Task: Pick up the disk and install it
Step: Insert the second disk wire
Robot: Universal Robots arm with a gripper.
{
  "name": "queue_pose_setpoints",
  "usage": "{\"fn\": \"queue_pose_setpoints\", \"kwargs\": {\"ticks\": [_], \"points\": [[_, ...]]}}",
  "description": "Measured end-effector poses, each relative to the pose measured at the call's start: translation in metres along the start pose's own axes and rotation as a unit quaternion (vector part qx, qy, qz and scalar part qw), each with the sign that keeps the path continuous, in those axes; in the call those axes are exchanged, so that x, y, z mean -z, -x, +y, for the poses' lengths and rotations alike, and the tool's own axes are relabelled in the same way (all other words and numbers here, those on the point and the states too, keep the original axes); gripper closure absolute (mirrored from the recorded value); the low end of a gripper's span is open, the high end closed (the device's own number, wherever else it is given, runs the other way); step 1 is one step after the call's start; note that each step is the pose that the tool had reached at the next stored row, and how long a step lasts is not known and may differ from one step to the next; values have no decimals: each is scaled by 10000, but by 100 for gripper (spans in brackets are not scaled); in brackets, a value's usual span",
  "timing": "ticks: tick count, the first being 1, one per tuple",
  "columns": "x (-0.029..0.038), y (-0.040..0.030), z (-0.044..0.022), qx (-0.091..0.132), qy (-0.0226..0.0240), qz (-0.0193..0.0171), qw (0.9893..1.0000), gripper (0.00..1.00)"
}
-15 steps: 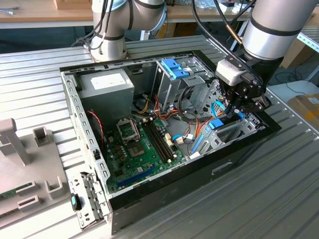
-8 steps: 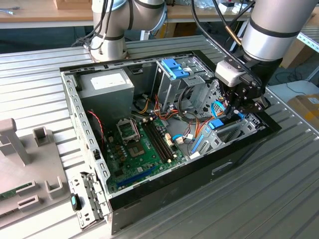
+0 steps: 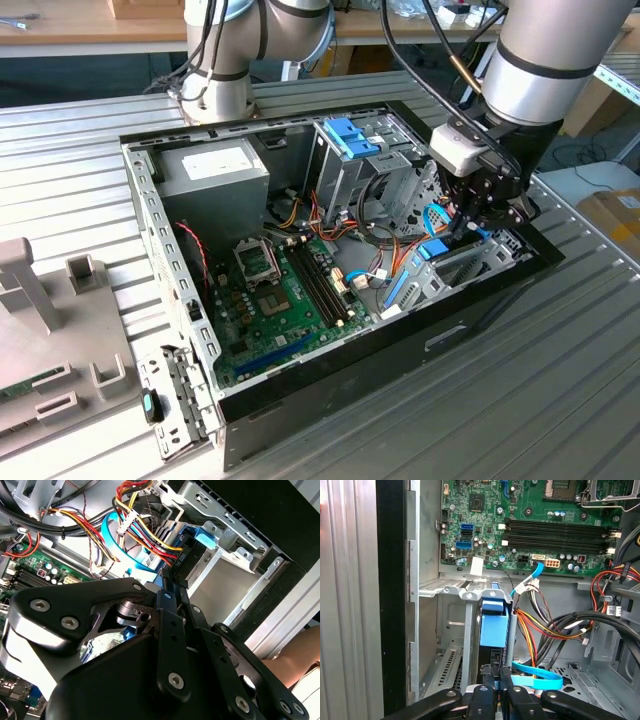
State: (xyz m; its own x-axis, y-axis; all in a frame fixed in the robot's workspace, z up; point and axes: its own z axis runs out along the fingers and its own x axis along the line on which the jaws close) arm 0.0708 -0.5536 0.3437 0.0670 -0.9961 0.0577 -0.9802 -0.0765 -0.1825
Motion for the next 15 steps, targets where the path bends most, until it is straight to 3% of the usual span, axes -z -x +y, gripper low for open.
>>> {"fn": "queue_pose_setpoints", "kwargs": {"ticks": [2,5,15], "points": [[37,-1,-7,0,0,-2,10000,84],[39,-1,-8,0,0,-1,10000,84],[9,5,4,-5,0,2,10000,84]]}}
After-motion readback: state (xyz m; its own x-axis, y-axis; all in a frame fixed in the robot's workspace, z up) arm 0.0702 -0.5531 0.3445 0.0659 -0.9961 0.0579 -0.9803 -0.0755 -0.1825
